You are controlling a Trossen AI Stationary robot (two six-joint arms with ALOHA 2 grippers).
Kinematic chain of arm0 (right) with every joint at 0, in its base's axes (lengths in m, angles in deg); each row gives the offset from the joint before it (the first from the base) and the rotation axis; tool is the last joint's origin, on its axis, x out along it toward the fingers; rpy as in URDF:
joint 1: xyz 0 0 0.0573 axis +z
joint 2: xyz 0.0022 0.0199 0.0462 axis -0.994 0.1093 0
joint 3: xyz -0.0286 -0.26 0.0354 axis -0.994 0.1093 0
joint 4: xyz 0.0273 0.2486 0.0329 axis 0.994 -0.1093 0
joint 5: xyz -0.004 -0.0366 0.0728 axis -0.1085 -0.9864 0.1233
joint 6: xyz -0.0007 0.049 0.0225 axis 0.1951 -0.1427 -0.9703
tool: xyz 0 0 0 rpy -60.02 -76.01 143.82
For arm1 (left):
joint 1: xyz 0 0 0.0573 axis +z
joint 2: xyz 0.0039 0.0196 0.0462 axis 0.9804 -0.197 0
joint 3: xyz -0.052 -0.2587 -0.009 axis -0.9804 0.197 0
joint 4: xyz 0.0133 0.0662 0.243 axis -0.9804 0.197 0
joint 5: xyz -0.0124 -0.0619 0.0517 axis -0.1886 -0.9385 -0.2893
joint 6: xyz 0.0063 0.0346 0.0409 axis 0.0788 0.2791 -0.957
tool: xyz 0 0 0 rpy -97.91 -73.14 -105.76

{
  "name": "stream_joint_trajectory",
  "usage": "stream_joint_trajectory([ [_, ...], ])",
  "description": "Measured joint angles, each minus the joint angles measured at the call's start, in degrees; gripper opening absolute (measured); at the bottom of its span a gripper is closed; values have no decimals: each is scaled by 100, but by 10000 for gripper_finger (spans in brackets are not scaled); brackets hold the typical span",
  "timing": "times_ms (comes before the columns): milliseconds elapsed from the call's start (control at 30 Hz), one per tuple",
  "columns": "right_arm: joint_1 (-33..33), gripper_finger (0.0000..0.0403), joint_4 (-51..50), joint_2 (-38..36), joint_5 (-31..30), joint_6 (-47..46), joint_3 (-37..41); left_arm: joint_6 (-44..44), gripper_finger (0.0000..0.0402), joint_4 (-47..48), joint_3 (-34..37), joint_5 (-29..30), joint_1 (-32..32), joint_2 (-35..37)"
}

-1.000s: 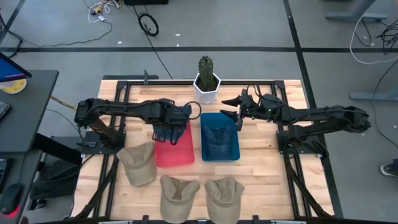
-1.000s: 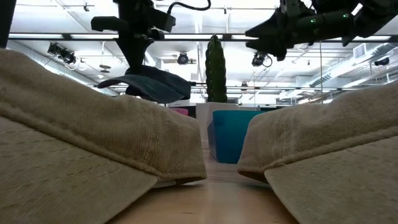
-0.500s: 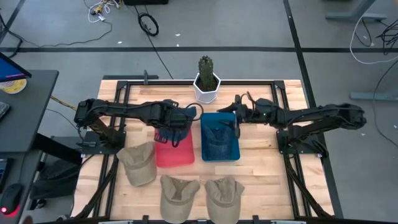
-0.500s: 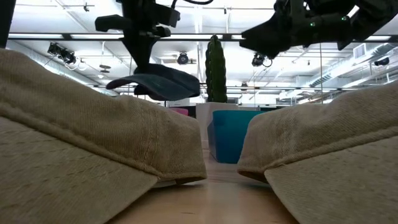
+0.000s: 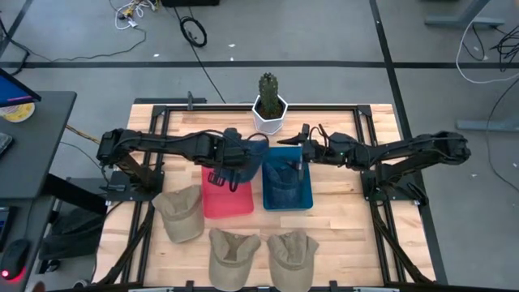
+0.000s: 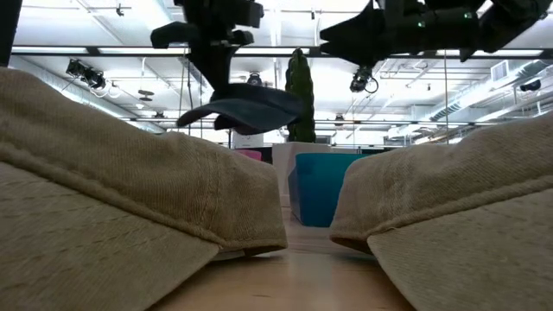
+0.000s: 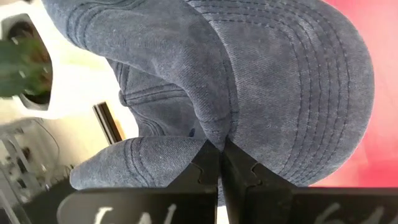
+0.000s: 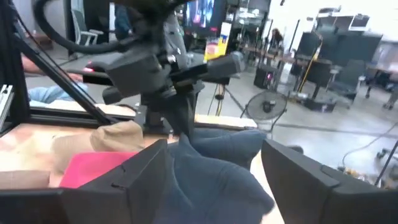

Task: Pick & Place hat
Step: Put the blue cap into the blue bin

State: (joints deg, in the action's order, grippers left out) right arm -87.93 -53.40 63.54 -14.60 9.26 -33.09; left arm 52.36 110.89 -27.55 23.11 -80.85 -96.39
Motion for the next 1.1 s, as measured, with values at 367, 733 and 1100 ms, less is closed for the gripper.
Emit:
stream_joint_trajectory([
  [367,191,262,-1233,790,-31,-38,-1093,-172,2,-187,0,87,13,-15],
  [733,413,242,-1397,1797,-520,549,-1901,-105,2,-191,0,90,13,-17],
  [1100,406,240,-1382,2377,-568,616,-2311,-117,2,-227,0,87,15,-17],
])
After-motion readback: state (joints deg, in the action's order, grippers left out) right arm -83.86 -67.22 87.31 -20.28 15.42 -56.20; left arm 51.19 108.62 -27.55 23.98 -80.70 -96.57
